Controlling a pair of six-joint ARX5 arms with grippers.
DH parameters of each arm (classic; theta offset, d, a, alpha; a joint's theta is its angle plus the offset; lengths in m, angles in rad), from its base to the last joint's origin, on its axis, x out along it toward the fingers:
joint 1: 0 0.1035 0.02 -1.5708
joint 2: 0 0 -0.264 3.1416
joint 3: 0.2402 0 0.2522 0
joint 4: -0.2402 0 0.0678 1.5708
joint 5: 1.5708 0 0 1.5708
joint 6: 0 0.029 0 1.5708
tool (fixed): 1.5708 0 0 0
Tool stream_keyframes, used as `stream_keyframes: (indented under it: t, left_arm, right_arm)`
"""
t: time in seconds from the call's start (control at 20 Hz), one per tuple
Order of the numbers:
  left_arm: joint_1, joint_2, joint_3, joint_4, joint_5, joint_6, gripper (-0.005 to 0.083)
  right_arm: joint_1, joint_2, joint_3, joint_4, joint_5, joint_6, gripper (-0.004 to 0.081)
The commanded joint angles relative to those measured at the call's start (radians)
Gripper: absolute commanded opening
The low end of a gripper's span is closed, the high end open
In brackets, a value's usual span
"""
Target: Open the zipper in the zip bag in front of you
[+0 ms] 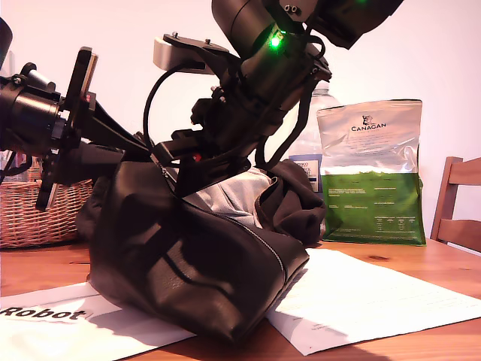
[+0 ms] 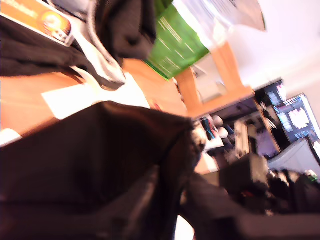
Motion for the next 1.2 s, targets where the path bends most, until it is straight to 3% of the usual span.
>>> stream_keyframes:
  t: [0.0, 0.35, 0.4, 0.5, 1.15]
  left_arm:
    - [0.003, -0.003, -0.002, 0.020, -0.022, 0.000, 0.0330]
    - [-0.046, -0.003, -0.002, 0.020, -0.124, 0.004, 0.0334]
    - [-0.059, -0.003, -0.002, 0.020, -0.146, 0.004, 0.0274]
    - [-0.086, -0.003, -0.002, 0.020, -0.177, 0.010, -0.0025]
    - [-0.095, -0.003, -0.002, 0.026, -0.229, 0.084, -0.0024]
  right_arm:
    - [-0.002, 0.026, -0.021, 0.008, 0.000, 0.000, -0.0013]
    - [-0.002, 0.026, -0.021, 0.014, -0.001, -0.001, -0.0013]
    - [-0.002, 0.026, -0.021, 0.017, -0.001, -0.001, -0.0013]
    - [-0.002, 0.026, -0.021, 0.019, -0.003, -0.002, -0.0013]
    - [0.000, 0.026, -0.021, -0.013, 0.003, -0.037, -0.0013]
